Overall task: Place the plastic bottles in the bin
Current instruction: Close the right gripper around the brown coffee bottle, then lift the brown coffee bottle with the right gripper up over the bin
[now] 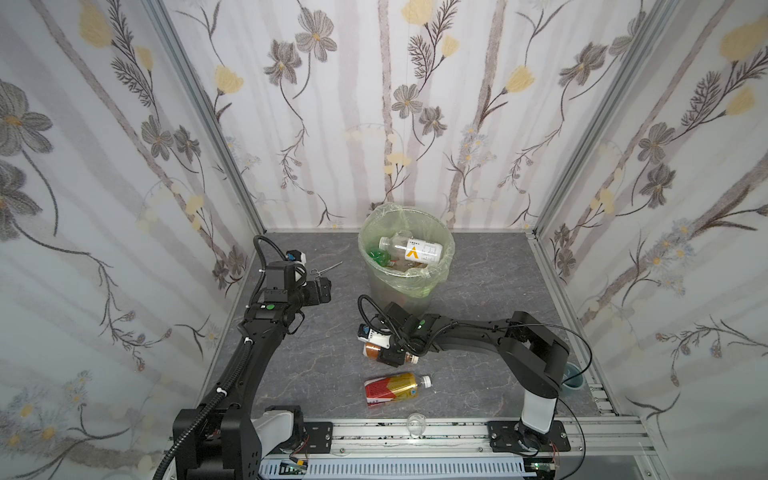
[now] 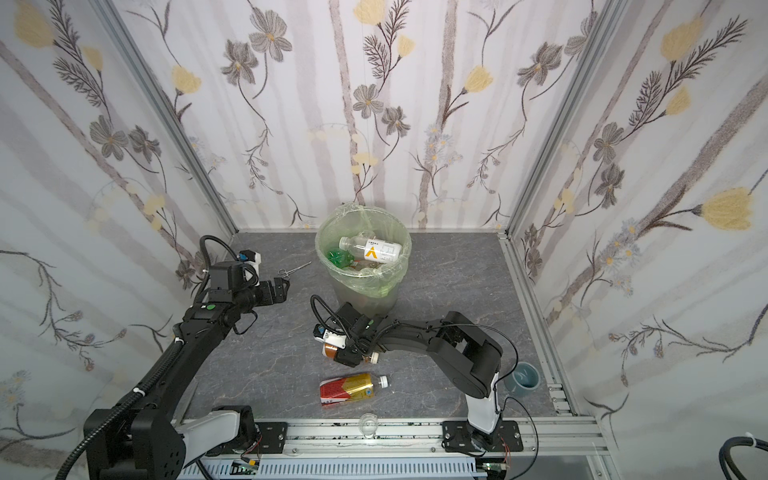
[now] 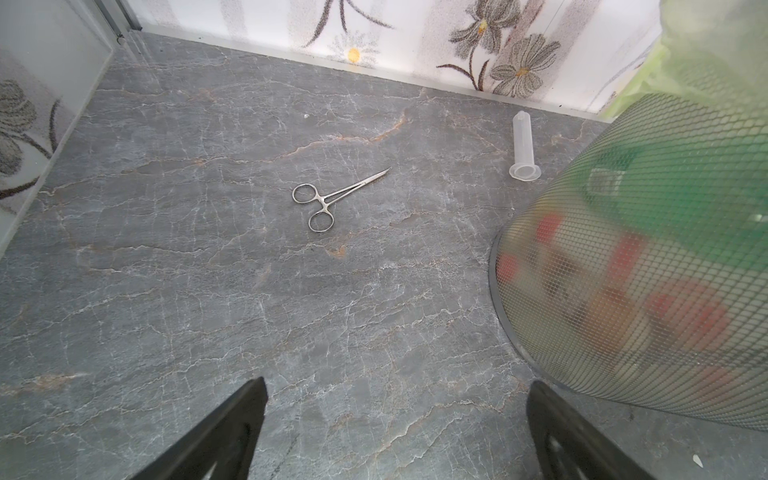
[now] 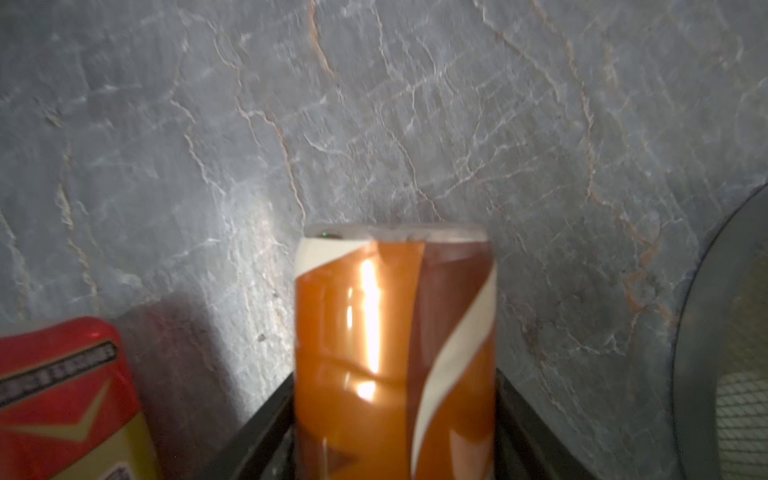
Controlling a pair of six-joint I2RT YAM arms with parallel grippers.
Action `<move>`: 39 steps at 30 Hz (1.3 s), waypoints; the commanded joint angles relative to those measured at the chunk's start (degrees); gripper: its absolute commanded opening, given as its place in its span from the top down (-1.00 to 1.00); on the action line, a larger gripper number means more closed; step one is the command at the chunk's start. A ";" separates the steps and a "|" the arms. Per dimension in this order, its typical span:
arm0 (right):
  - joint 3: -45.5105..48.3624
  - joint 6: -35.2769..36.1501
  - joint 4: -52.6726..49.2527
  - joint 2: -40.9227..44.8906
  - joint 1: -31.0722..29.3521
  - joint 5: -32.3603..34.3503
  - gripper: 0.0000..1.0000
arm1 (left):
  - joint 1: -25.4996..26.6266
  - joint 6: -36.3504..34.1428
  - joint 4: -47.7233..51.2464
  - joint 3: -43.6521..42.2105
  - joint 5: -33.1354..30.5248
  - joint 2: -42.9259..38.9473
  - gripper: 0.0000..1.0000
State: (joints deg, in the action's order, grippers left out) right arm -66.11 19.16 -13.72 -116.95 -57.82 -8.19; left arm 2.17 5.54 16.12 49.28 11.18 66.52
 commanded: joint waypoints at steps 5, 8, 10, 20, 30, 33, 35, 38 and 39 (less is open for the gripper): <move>-1.13 0.49 -0.94 -0.33 0.15 0.80 -0.33 | -0.05 -0.45 -0.21 -0.04 0.41 -0.25 -1.00; -1.13 0.45 -0.79 0.67 0.17 0.80 -0.22 | -0.04 -0.44 -0.21 -0.06 0.41 -0.25 -1.00; -1.26 0.44 -1.11 2.01 0.17 0.89 -0.15 | -0.05 -0.45 -0.21 -0.06 0.33 -0.34 -1.00; -5.76 2.21 -4.16 15.75 0.21 -1.23 -0.05 | -0.15 -0.44 -0.24 -0.06 -0.13 -0.43 -1.00; -15.46 4.13 -2.77 27.27 0.88 -5.49 -0.05 | -0.15 -0.30 -0.30 0.01 -0.11 -0.43 -1.00; -20.41 5.02 -2.47 28.02 3.51 -1.72 -0.05 | -0.15 -0.31 -0.30 0.02 0.04 -0.52 -1.00; -23.06 7.03 -2.50 27.19 5.29 3.43 -0.05 | -0.13 -0.18 -0.30 0.02 0.24 -0.67 -1.00; -28.75 10.39 -5.02 22.71 7.87 11.00 -0.03 | -0.15 -0.18 -0.30 -0.10 0.33 -0.87 -1.00; -31.04 11.36 -6.11 20.92 8.62 13.35 -0.03 | -0.15 -0.39 -0.32 -0.06 0.16 -0.87 -1.00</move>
State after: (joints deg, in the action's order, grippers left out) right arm -93.58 26.26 -17.85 -92.58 -50.46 -3.99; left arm 2.09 5.56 16.12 49.28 11.18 65.98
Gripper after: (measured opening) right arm 0.532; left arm 0.997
